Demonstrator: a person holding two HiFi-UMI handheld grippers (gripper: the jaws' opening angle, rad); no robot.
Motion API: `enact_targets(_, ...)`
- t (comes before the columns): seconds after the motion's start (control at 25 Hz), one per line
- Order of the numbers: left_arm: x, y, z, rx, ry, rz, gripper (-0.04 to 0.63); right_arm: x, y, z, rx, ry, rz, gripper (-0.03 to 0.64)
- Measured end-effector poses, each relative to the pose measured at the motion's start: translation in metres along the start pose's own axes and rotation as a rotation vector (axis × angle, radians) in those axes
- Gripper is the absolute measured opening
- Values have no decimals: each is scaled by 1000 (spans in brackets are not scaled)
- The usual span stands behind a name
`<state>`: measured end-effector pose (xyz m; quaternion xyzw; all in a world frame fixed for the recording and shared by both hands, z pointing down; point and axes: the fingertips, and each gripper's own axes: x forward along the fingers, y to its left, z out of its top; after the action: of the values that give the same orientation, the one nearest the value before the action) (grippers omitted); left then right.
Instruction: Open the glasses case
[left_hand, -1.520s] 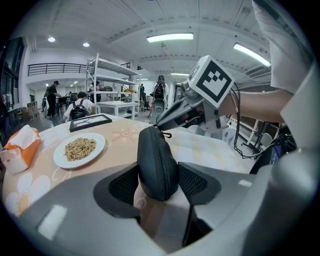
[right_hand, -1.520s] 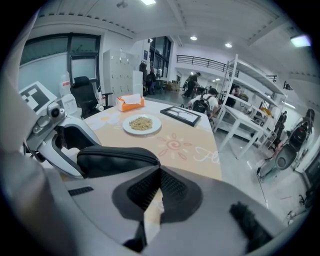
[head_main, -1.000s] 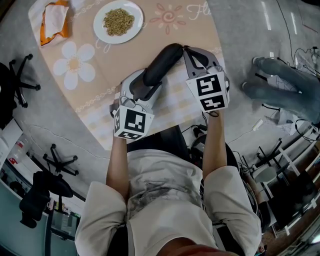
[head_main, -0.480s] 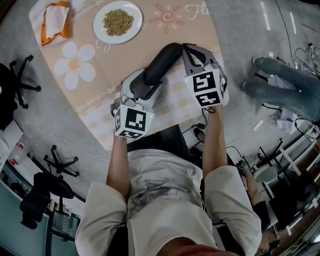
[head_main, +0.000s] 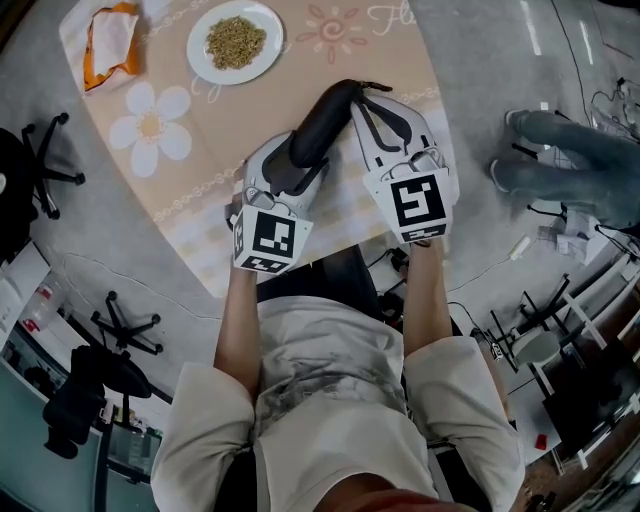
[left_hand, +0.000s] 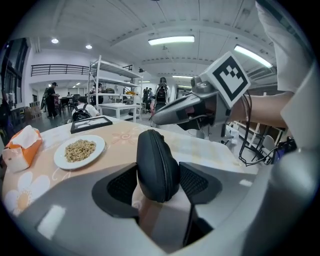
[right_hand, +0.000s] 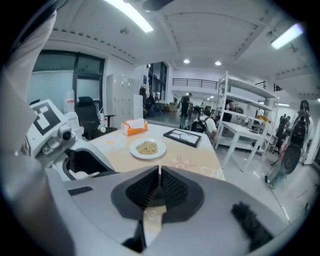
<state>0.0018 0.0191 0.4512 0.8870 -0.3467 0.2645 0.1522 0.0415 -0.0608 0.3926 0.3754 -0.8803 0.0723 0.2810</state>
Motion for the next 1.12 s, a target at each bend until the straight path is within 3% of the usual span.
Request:
enact_targets(0.08,-1,0,0,-1,-1,1,275,4,9,8,2,-25,37,17)
enact_targets(0.28,-7,-3,6,1,-12,2,272,18,17,-7,13,36,81,17)
enact_targets(0.64,-23,19,45,14,-101,63,239,24,19,-6,60,9,100,17)
enact_targets(0.84,-13,33,49,22,-92,85,227,26,19,-5,68,9,99,17)
enact_targets(1.12,0,32,40,22,-45,56,227,26,19,-5,77,4,93,17)
